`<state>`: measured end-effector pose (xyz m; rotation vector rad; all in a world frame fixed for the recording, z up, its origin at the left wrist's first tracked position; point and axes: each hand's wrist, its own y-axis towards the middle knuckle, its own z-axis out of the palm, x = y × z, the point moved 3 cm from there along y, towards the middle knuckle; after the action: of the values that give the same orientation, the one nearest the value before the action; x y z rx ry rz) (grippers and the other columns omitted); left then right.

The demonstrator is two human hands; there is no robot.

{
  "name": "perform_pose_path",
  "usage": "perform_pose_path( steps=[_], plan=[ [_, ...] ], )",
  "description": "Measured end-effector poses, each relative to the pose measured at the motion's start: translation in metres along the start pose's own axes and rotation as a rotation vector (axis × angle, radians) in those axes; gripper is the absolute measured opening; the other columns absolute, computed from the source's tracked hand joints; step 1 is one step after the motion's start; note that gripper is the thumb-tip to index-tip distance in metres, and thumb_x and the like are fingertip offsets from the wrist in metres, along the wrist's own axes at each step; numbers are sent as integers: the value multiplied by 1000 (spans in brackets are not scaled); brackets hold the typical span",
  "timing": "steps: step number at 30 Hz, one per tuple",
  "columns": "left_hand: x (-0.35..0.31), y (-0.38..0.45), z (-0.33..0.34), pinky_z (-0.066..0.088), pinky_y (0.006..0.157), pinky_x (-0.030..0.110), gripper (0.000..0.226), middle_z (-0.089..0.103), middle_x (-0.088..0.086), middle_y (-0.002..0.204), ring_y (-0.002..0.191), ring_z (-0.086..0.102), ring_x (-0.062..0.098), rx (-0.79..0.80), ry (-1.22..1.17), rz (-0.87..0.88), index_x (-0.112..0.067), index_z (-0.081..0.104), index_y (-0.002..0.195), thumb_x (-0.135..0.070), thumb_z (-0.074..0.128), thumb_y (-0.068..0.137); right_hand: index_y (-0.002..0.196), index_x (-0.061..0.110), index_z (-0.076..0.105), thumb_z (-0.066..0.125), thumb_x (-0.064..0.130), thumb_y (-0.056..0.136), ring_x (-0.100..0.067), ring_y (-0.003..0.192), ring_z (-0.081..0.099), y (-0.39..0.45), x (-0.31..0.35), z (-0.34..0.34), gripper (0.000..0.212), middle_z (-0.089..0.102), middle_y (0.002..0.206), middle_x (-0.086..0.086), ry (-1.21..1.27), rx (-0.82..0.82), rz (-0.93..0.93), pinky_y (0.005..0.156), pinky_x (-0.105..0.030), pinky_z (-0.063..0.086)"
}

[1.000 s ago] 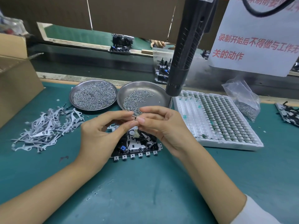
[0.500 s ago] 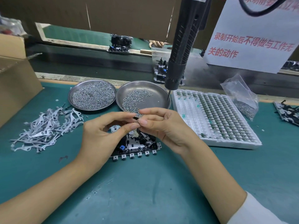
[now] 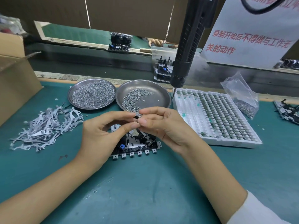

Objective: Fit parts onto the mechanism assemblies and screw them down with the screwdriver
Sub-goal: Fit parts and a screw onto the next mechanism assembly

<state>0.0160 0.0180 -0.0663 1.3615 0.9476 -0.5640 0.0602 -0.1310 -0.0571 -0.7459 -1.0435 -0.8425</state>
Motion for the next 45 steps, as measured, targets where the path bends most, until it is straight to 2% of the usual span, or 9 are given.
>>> perform_pose_path(
  steps=[10, 17, 22, 28, 33, 37, 39, 42, 45],
  plan=[
    [0, -2, 5, 48, 79, 15, 23, 70, -4, 90, 85, 64, 4, 121, 103, 76, -18, 69, 100, -13, 71, 78, 81, 14, 74, 74, 12, 63, -14, 70, 69, -5, 15, -10, 18, 71, 76, -4, -128, 89, 54, 68, -20, 54],
    [12, 2, -4, 50, 69, 11, 13, 74, -12, 80, 74, 66, -1, -60, -64, -206, -23, 73, 86, -23, 71, 73, 83, 16, 70, 69, 2, 83, -7, 59, 58, -54, 64, -98, 14, 68, 74, -2, -1040, -555, -152, 55, -12, 46],
    [15, 1, -2, 50, 70, 11, 13, 74, -8, 81, 76, 68, 3, -67, -64, -238, -21, 73, 87, -20, 73, 73, 96, 9, 71, 61, -7, 82, -11, 71, 58, -74, 61, -118, 24, 66, 79, -2, -1421, -463, -58, 63, -12, 44],
    [14, 1, -2, 50, 69, 10, 17, 74, -9, 81, 76, 67, 1, -69, -76, -263, -21, 72, 88, -25, 72, 72, 110, 11, 67, 54, -6, 82, -21, 80, 55, -68, 60, -113, 35, 64, 86, -2, -1673, -367, -23, 75, -35, 46],
    [13, 1, -1, 50, 71, 10, 15, 73, -9, 81, 75, 67, 2, -57, -76, -262, -21, 71, 87, -21, 72, 71, 112, 15, 66, 51, -1, 86, -22, 97, 56, -63, 62, -109, 34, 60, 97, 1, -1906, -363, 15, 72, -29, 39],
    [13, 2, 0, 49, 70, 9, 15, 74, -9, 80, 73, 66, 0, -60, -81, -265, -19, 72, 85, -18, 73, 70, 89, 11, 73, 68, -2, 81, -14, 79, 65, -71, 80, -96, 16, 67, 77, 4, -1521, -488, -182, 67, -20, 48],
    [13, 1, 2, 49, 71, 9, 17, 74, -8, 80, 73, 66, 1, -51, -107, -286, -17, 72, 85, -17, 73, 68, 78, 16, 72, 72, -1, 80, -6, 63, 66, -68, 79, -74, 17, 70, 66, 3, -1156, -398, -209, 54, -11, 46],
    [14, 0, 5, 49, 70, 8, 18, 74, -8, 80, 72, 67, 1, -22, -132, -309, -15, 72, 85, -9, 73, 69, 77, 15, 67, 67, -5, 83, -11, 61, 66, -44, 57, -37, 20, 71, 74, -10, -767, -189, -200, 63, -19, 53],
    [13, 0, 5, 49, 70, 9, 18, 74, -9, 80, 73, 67, 0, -2, -121, -304, -15, 72, 85, -5, 72, 70, 85, 5, 68, 64, -8, 84, -10, 66, 65, -16, 31, -12, 14, 70, 82, -16, -555, -157, -230, 70, -19, 54]
  ],
)
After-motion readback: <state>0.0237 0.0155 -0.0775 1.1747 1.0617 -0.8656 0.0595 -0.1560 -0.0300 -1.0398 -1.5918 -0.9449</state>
